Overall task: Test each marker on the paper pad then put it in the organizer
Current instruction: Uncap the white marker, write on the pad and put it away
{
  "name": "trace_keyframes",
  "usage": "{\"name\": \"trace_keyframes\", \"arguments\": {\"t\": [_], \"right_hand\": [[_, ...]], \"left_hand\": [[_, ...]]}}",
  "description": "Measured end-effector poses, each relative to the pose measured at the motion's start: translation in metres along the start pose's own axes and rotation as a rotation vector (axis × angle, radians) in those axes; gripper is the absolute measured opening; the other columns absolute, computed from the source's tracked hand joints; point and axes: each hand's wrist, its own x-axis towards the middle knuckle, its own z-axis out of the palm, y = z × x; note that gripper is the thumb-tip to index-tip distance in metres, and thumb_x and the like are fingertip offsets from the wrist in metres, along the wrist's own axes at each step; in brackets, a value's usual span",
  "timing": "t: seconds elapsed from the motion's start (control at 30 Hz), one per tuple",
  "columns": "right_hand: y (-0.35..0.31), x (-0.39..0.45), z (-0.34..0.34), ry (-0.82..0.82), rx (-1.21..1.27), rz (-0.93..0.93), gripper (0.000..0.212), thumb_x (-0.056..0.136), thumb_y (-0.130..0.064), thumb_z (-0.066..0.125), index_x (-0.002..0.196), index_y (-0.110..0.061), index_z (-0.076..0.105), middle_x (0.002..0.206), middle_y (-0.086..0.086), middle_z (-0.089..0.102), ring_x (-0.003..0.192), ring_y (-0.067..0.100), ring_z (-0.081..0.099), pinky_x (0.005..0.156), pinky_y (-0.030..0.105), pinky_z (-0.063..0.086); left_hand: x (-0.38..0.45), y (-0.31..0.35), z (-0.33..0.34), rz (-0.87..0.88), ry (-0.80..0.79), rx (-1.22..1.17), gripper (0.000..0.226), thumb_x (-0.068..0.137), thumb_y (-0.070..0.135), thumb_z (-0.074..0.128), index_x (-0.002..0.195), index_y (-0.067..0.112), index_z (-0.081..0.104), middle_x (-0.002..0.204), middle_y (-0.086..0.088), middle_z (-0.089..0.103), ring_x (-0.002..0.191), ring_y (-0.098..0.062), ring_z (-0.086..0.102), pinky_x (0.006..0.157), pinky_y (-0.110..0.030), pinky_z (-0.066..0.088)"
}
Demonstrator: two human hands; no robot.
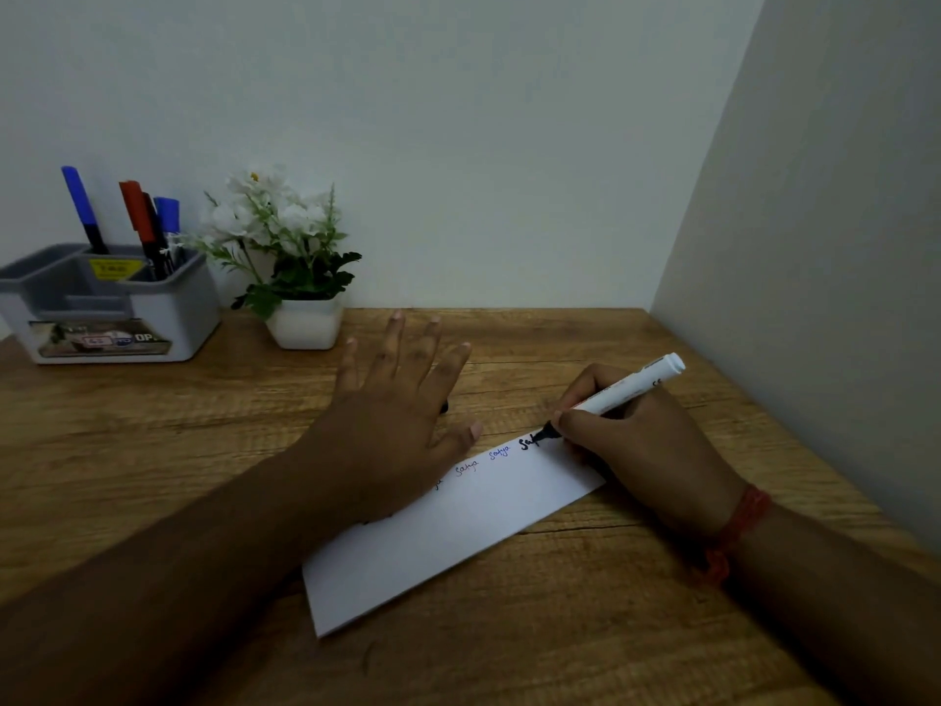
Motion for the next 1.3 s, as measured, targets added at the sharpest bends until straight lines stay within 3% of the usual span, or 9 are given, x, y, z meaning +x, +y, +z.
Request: {"name": "trace_keyframes", "arguments": {"t": [0.1, 0.3, 0.67, 0.8, 0.9, 1.1, 1.3], "right_hand": [[0.0004, -0.0001, 0.0011, -0.015, -0.036, -0.017, 0.009, 0.086, -0.023, 0.071, 0.078, -0.019, 0.069, 0.075, -0.005, 0.072, 0.066, 0.002, 0.064, 0.053, 0.011, 0.045], [0.0033, 0.0024, 0.0011, 0.023, -0.068, -0.001, 0.008, 0.085, -0.024, 0.070, 0.078, -0.021, 0.067, 0.075, -0.006, 0.072, 0.067, 0.002, 0.064, 0.051, 0.011, 0.045], [0.0036, 0.0033, 0.0004, 0.032, -0.022, 0.029, 0.005, 0.083, -0.019, 0.069, 0.078, -0.018, 0.069, 0.075, -0.002, 0.072, 0.065, 0.003, 0.064, 0.057, 0.021, 0.048], [0.0055, 0.0046, 0.0006, 0.037, -0.042, 0.022, 0.006, 0.085, -0.020, 0.068, 0.079, -0.021, 0.068, 0.076, -0.006, 0.073, 0.068, 0.003, 0.065, 0.051, 0.010, 0.046], [0.0071, 0.0049, 0.0004, 0.029, -0.046, 0.020, 0.006, 0.085, -0.020, 0.068, 0.079, -0.021, 0.068, 0.076, -0.006, 0.072, 0.067, 0.002, 0.065, 0.050, 0.011, 0.045], [0.0082, 0.0073, -0.0006, 0.105, 0.044, 0.037, 0.007, 0.086, -0.018, 0.066, 0.080, -0.018, 0.069, 0.077, -0.003, 0.074, 0.074, 0.010, 0.069, 0.062, 0.025, 0.053], [0.0060, 0.0060, -0.0030, 0.197, 0.165, 0.019, 0.006, 0.086, -0.015, 0.066, 0.080, -0.014, 0.069, 0.080, 0.010, 0.072, 0.083, 0.029, 0.070, 0.073, 0.051, 0.058]], "left_hand": [[-0.0002, -0.0004, 0.0008, 0.001, 0.000, 0.012, 0.084, 0.080, 0.076, 0.000, 0.153, 0.038, -0.015, 0.161, 0.007, -0.028, 0.143, -0.020, -0.036, 0.117, -0.059, -0.010], [-0.0005, -0.0013, 0.0018, -0.004, 0.010, 0.018, 0.082, 0.082, 0.076, 0.003, 0.153, 0.039, -0.014, 0.161, 0.007, -0.028, 0.144, -0.020, -0.035, 0.117, -0.059, -0.010], [-0.0007, -0.0012, 0.0012, -0.005, -0.001, 0.018, 0.082, 0.080, 0.076, 0.000, 0.151, 0.040, -0.019, 0.160, 0.008, -0.031, 0.143, -0.019, -0.037, 0.118, -0.058, -0.010], [-0.0005, -0.0012, 0.0017, -0.008, -0.003, 0.010, 0.083, 0.079, 0.077, 0.000, 0.152, 0.040, -0.017, 0.160, 0.008, -0.030, 0.143, -0.019, -0.037, 0.118, -0.058, -0.011], [-0.0007, -0.0015, 0.0016, -0.008, -0.014, 0.008, 0.083, 0.078, 0.077, -0.001, 0.151, 0.041, -0.017, 0.159, 0.009, -0.031, 0.143, -0.018, -0.037, 0.118, -0.058, -0.010], [-0.0008, -0.0014, -0.0003, -0.007, -0.008, 0.003, 0.084, 0.079, 0.077, 0.000, 0.152, 0.040, -0.016, 0.159, 0.009, -0.031, 0.143, -0.018, -0.037, 0.118, -0.058, -0.011], [0.0000, -0.0014, 0.0003, -0.007, -0.020, -0.012, 0.084, 0.079, 0.079, -0.001, 0.152, 0.041, -0.017, 0.159, 0.010, -0.031, 0.143, -0.017, -0.037, 0.117, -0.057, -0.012]]}}
